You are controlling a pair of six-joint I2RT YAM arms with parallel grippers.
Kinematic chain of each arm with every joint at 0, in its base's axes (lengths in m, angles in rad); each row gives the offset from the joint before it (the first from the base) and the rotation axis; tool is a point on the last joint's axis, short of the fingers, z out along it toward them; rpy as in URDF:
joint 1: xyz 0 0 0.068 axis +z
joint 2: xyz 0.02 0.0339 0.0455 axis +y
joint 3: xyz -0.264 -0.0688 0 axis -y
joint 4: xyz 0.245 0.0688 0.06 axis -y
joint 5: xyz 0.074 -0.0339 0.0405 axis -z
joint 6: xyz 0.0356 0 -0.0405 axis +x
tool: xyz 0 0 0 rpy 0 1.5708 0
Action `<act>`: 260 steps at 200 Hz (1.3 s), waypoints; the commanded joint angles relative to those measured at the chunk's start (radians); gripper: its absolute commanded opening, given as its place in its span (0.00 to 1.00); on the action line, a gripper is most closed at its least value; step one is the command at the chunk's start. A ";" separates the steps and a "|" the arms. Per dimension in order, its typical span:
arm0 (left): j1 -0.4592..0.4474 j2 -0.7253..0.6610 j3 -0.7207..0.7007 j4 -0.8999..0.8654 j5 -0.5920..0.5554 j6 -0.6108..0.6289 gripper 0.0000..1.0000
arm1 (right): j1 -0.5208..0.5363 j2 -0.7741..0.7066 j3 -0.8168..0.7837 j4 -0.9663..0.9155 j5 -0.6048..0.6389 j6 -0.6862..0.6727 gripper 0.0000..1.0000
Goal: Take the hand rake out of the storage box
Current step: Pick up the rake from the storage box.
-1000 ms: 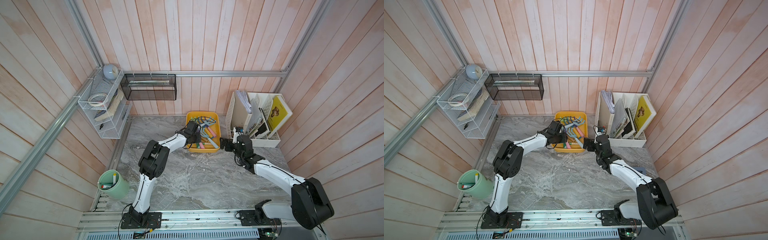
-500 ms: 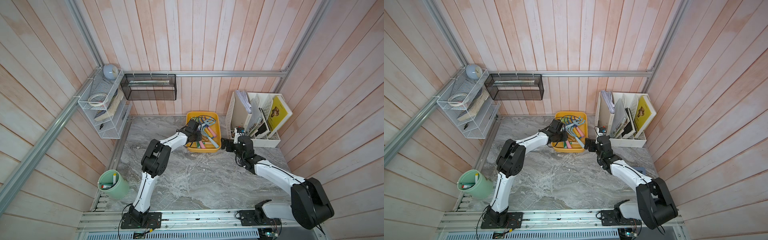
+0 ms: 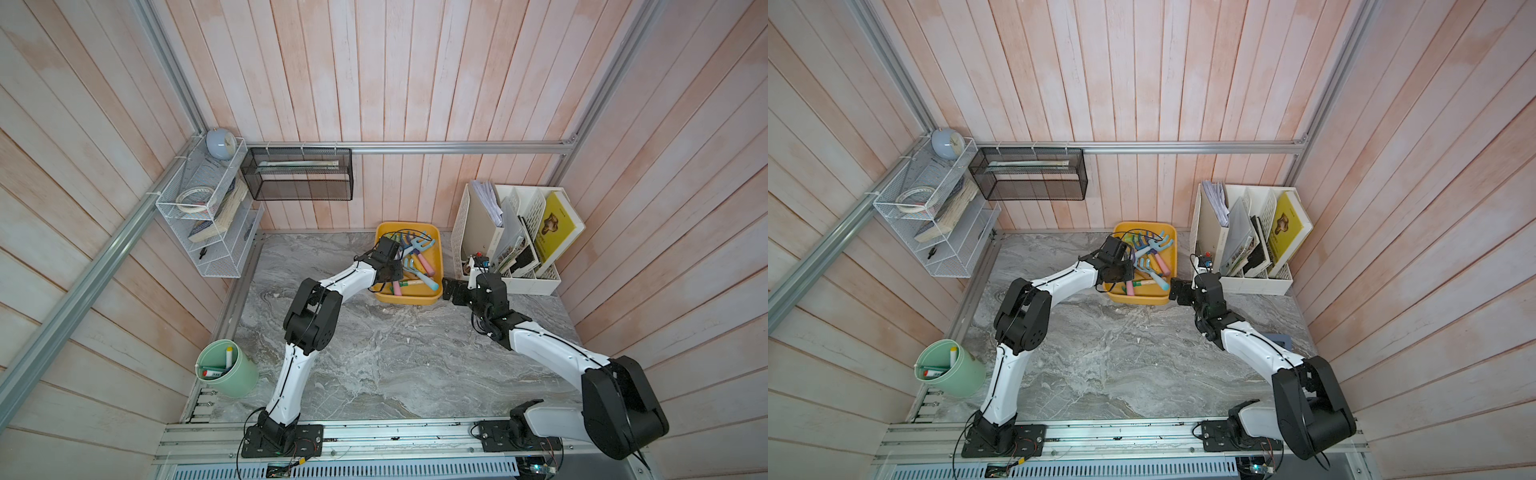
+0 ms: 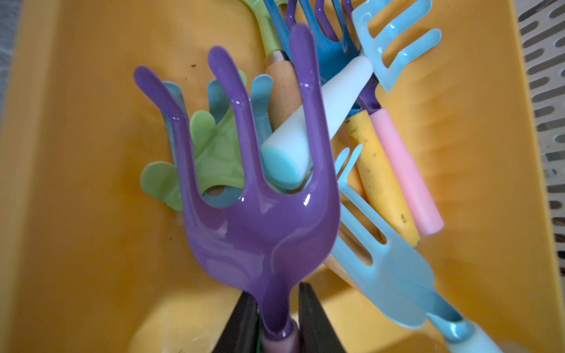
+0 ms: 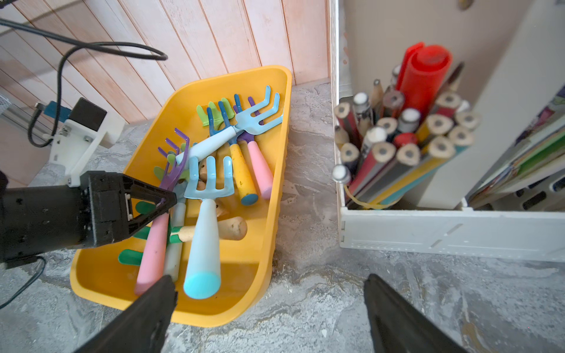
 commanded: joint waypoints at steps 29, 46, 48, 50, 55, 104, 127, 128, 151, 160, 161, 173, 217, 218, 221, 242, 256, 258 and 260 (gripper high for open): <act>-0.007 -0.115 0.020 -0.030 -0.076 0.045 0.22 | -0.007 -0.022 -0.020 0.019 -0.014 0.007 0.98; -0.008 -0.110 0.041 -0.036 -0.089 0.052 0.22 | -0.006 -0.022 -0.025 0.021 -0.017 0.010 0.98; -0.008 -0.109 0.044 -0.038 -0.093 0.053 0.22 | -0.006 -0.022 -0.025 0.022 -0.019 0.010 0.98; -0.008 -0.106 0.049 -0.040 -0.094 0.053 0.22 | -0.006 -0.022 -0.027 0.023 -0.019 0.011 0.98; -0.008 -0.102 0.059 -0.044 -0.099 0.057 0.22 | -0.008 -0.023 -0.027 0.024 -0.022 0.012 0.98; -0.015 -0.012 0.159 -0.071 -0.086 0.075 0.22 | -0.006 -0.012 -0.031 0.046 -0.086 0.012 0.98; -0.017 -0.016 0.133 -0.028 -0.038 0.078 0.22 | -0.006 0.025 -0.019 0.081 -0.194 0.005 0.98; -0.018 -0.017 0.132 -0.026 -0.037 0.078 0.22 | -0.006 0.027 -0.018 0.083 -0.198 0.005 0.98; -0.017 -0.012 0.126 -0.034 -0.034 0.089 0.27 | -0.007 0.077 0.003 0.088 -0.237 0.017 0.98; -0.015 -0.006 0.122 -0.044 -0.043 0.091 0.29 | -0.007 0.090 0.011 0.079 -0.231 0.017 0.98; -0.014 -0.006 0.121 -0.044 -0.043 0.091 0.29 | -0.007 0.091 0.011 0.079 -0.230 0.017 0.98; -0.009 0.001 0.107 -0.046 -0.044 0.090 0.30 | -0.007 0.100 0.017 0.069 -0.223 0.016 0.98; 0.010 0.033 0.082 -0.063 -0.027 0.087 0.30 | -0.007 0.087 0.010 0.067 -0.204 0.018 0.98; 0.011 0.033 0.081 -0.063 -0.027 0.087 0.31 | -0.007 0.087 0.010 0.066 -0.203 0.018 0.98; 0.011 0.033 0.080 -0.063 -0.025 0.087 0.31 | -0.006 0.085 0.009 0.067 -0.202 0.018 0.98; 0.012 0.020 0.091 -0.071 -0.034 0.087 0.41 | -0.007 0.082 0.009 0.063 -0.194 0.018 0.98; 0.004 -0.004 0.100 -0.071 -0.049 0.090 0.48 | -0.007 0.080 0.006 0.065 -0.191 0.019 0.98; 0.002 -0.008 0.101 -0.071 -0.054 0.092 0.49 | -0.007 0.080 0.005 0.065 -0.191 0.020 0.98; -0.001 -0.012 0.102 -0.069 -0.058 0.095 0.50 | -0.007 0.080 0.005 0.065 -0.190 0.020 0.98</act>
